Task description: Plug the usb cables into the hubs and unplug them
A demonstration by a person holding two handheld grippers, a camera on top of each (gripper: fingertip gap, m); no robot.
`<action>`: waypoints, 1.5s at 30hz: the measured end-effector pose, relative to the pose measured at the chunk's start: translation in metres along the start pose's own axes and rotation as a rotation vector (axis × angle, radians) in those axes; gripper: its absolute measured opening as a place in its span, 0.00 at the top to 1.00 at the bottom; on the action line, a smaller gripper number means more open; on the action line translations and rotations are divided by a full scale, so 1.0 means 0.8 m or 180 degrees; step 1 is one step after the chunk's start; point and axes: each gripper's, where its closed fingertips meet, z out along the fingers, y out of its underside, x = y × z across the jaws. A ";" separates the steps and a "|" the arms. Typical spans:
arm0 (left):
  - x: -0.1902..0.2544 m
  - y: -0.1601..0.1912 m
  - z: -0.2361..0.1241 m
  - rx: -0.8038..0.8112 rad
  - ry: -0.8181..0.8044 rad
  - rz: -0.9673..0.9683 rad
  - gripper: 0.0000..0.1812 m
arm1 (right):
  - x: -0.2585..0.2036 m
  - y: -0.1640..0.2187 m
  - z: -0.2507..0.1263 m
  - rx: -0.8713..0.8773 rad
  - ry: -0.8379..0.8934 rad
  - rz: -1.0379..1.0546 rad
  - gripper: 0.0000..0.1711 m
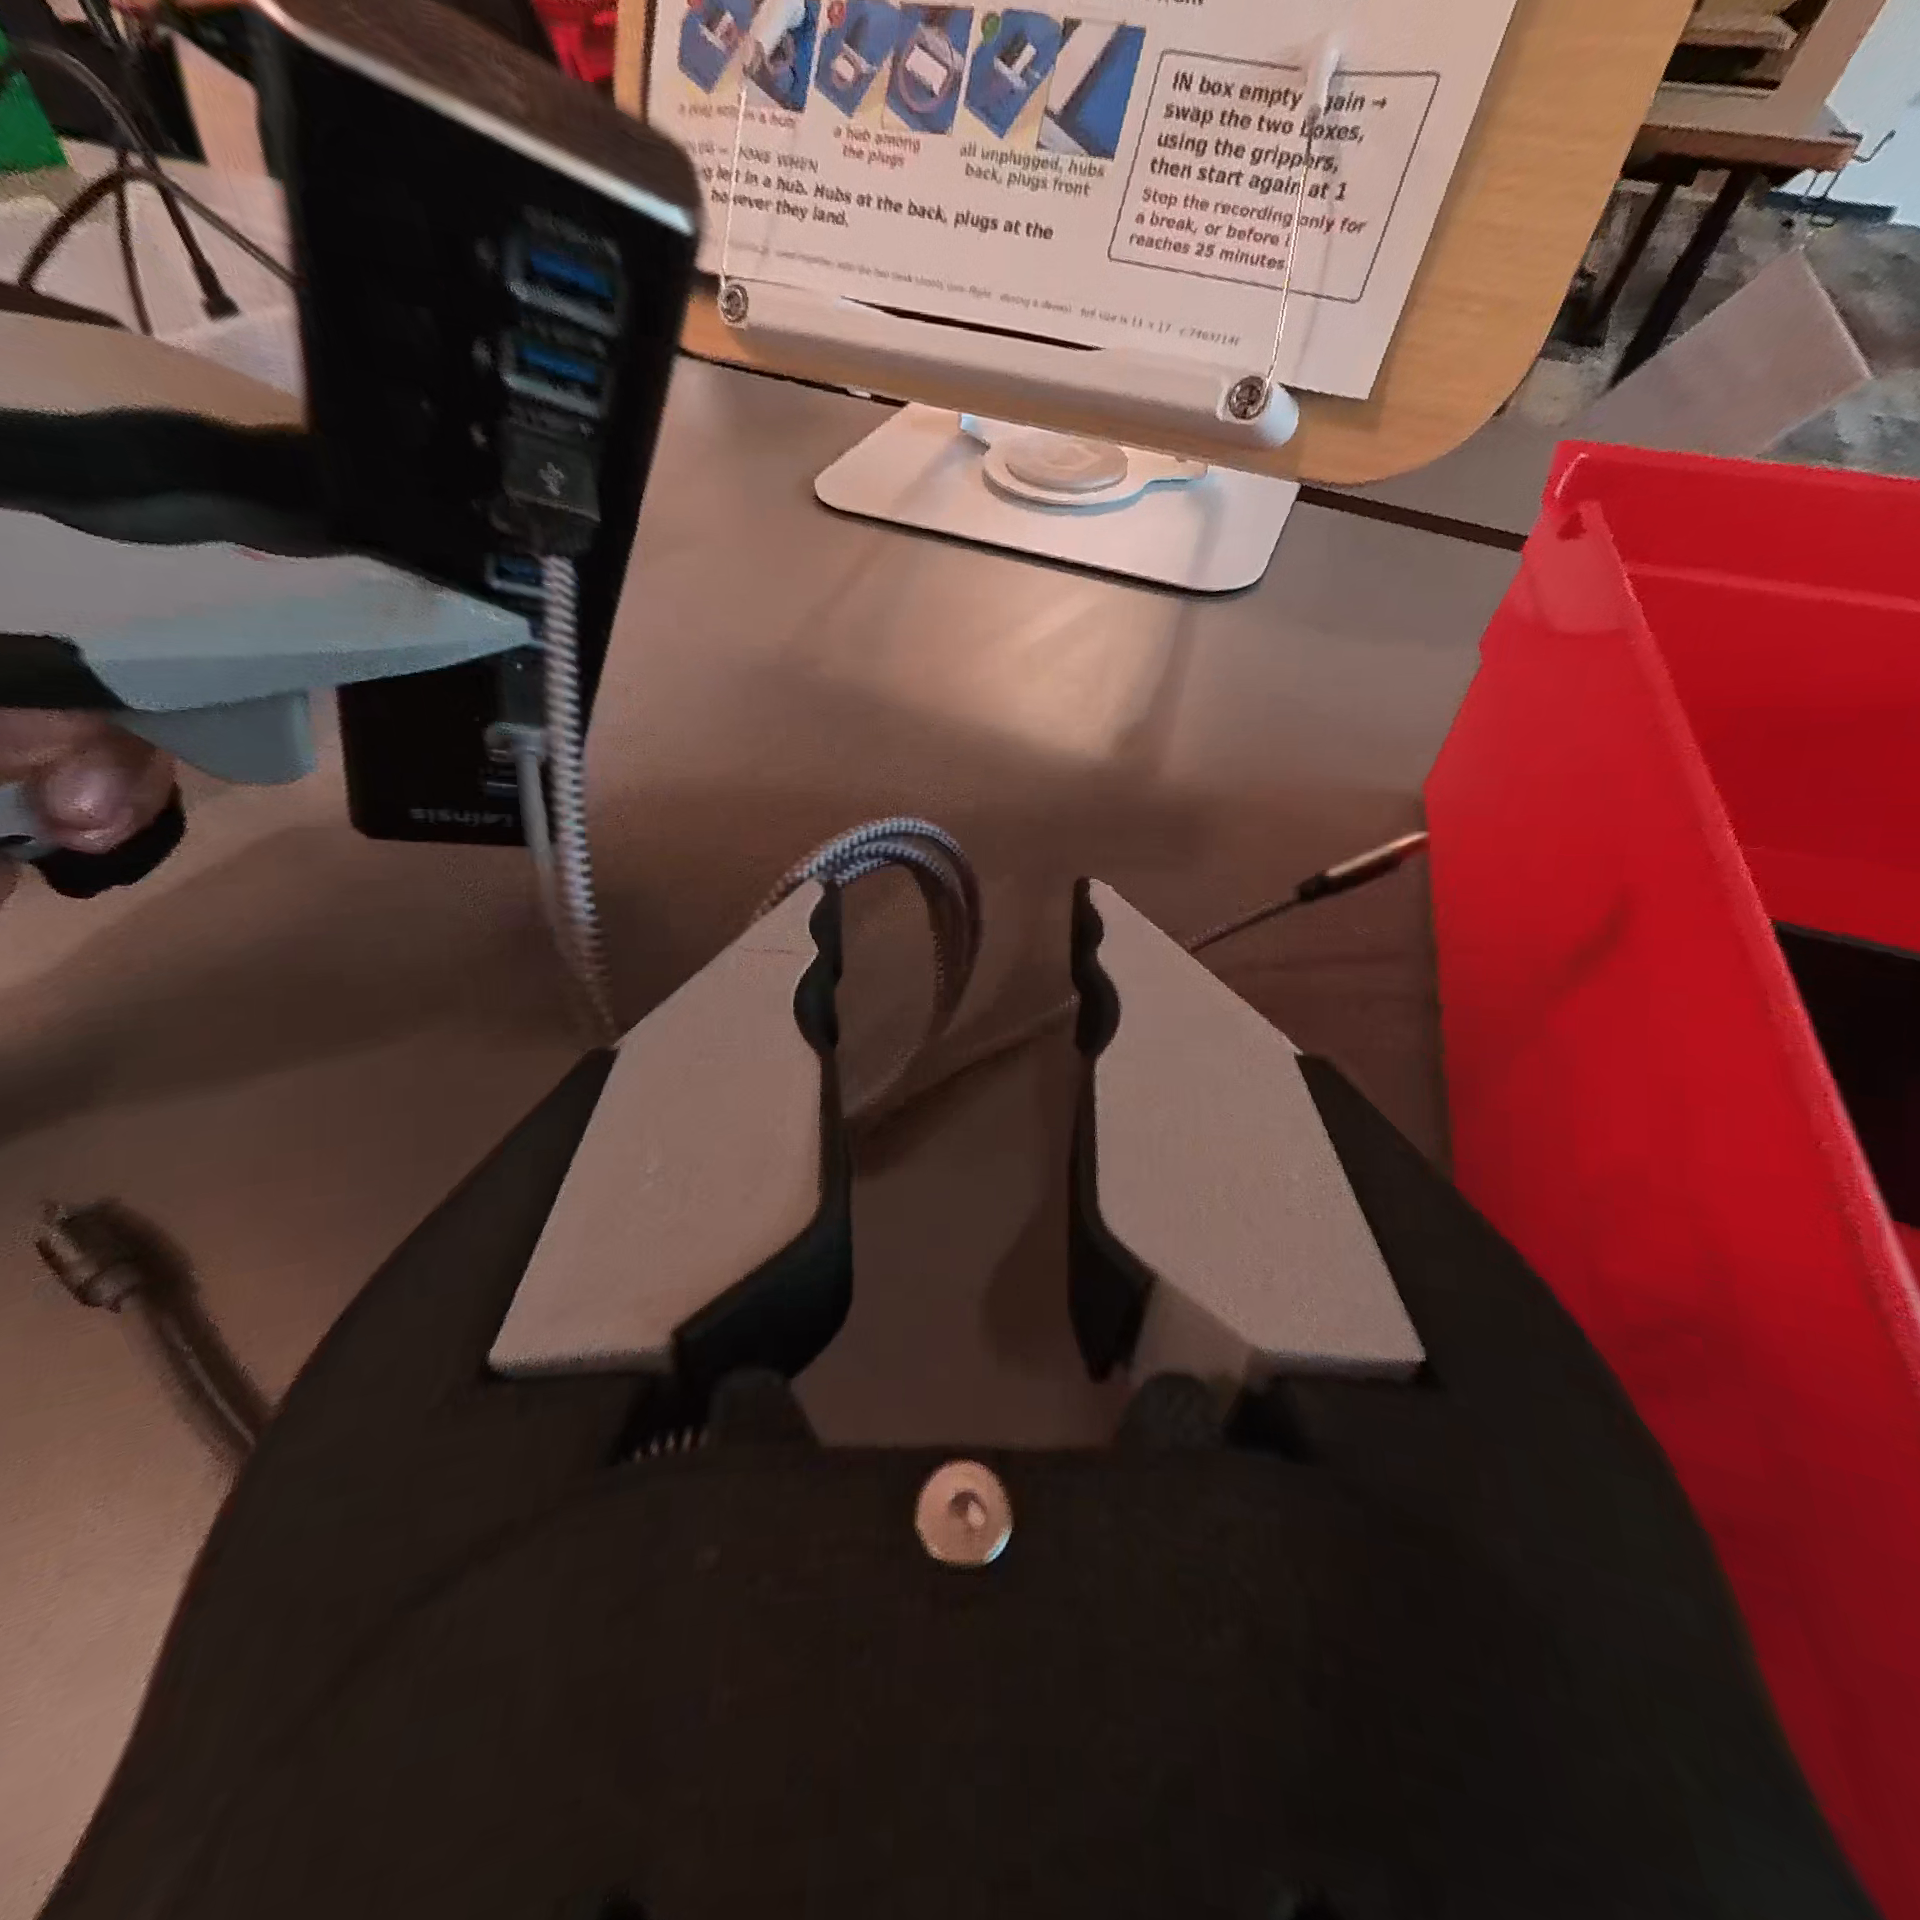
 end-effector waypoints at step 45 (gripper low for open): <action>0.077 -0.010 0.003 0.0369 0.0616 0.0391 0.63 | -0.077 -0.063 -0.002 0.0499 0.0376 -0.2278 0.96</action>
